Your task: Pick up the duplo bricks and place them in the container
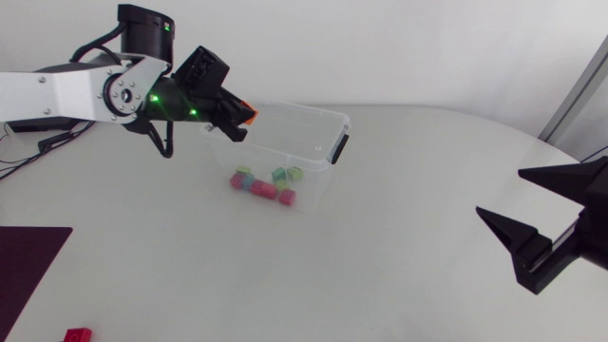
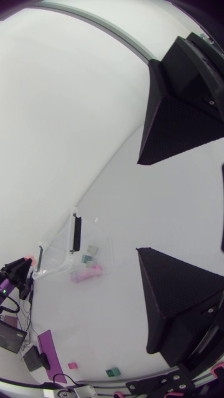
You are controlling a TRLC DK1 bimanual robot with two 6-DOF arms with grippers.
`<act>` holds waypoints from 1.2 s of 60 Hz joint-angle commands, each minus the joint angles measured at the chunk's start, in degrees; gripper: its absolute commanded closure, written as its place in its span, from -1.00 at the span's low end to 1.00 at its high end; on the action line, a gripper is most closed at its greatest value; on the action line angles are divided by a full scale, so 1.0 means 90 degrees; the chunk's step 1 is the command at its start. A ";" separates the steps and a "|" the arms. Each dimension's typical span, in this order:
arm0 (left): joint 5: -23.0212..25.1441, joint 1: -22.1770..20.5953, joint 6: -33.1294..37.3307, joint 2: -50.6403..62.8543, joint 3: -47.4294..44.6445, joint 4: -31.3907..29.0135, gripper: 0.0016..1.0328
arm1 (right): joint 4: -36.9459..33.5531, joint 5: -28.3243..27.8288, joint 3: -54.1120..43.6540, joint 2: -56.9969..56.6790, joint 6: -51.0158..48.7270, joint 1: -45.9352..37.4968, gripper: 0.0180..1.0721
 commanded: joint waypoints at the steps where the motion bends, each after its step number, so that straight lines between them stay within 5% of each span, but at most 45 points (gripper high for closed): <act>1: -0.0144 -0.0062 -0.0331 0.0487 0.0348 0.0266 0.27 | 0.0008 -0.0034 -0.0224 -0.0153 0.0180 -0.0082 -0.83; 8: -0.0280 -0.0111 -0.0400 0.0780 0.0485 0.0314 -0.36 | -0.0011 -0.0054 -0.0331 -0.0290 0.0287 -0.0258 -0.83; 15: -0.0290 -0.0111 -0.0400 0.0584 0.0319 0.0148 -0.64 | 0.0018 -0.0132 -0.0400 -0.0397 0.0287 -0.0453 -0.83; 26: -0.0290 0.0006 -0.0234 -0.0558 -0.0472 -0.0311 -0.67 | 0.0448 -0.0298 -0.0654 -0.0495 0.0366 -0.0912 -0.83; 38: -0.0280 0.0290 -0.0224 -0.1759 -0.1751 0.0070 -0.67 | 0.1278 -0.0386 -0.1171 -0.0680 0.0756 -0.1127 -0.83; 60: -0.0778 0.0524 -0.0663 -0.3127 -0.3656 0.1252 -0.67 | 0.3045 0.0435 -0.2304 -0.1374 0.1635 -0.1059 -0.90; 72: -0.1042 0.0387 -0.0946 -0.3527 -0.4134 0.1262 -0.71 | 0.3426 0.1079 -0.2714 -0.1510 0.1743 -0.0326 -0.90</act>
